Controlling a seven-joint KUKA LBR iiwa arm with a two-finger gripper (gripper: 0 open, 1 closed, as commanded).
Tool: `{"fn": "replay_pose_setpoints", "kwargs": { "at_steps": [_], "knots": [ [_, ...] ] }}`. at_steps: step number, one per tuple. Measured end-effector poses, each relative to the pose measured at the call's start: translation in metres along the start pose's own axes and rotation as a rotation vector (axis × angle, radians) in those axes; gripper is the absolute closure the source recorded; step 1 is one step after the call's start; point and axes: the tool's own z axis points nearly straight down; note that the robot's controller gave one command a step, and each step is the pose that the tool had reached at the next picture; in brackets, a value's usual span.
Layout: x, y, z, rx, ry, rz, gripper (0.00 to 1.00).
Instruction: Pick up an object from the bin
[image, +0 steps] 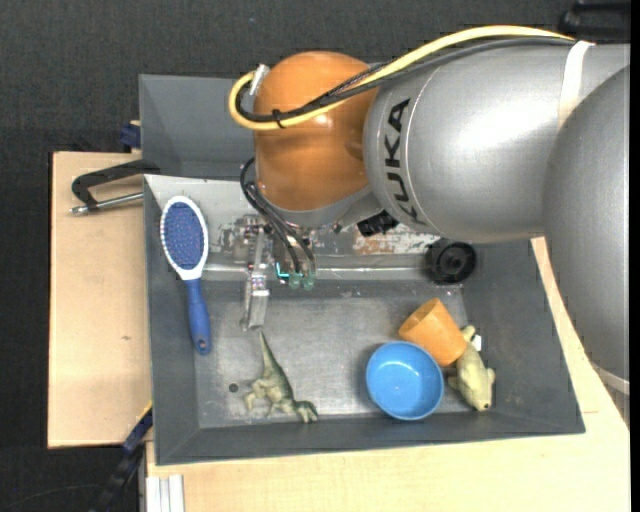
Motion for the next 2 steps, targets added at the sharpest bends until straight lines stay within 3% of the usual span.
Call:
{"fn": "replay_pose_setpoints", "kwargs": {
  "at_steps": [1, 2],
  "knots": [
    [0.054, -0.049, 0.148, 0.002, -0.004, -0.73, 0.0],
    [0.067, 0.004, 0.116, 0.002, -0.015, -1.199, 0.0]
  ]
}}
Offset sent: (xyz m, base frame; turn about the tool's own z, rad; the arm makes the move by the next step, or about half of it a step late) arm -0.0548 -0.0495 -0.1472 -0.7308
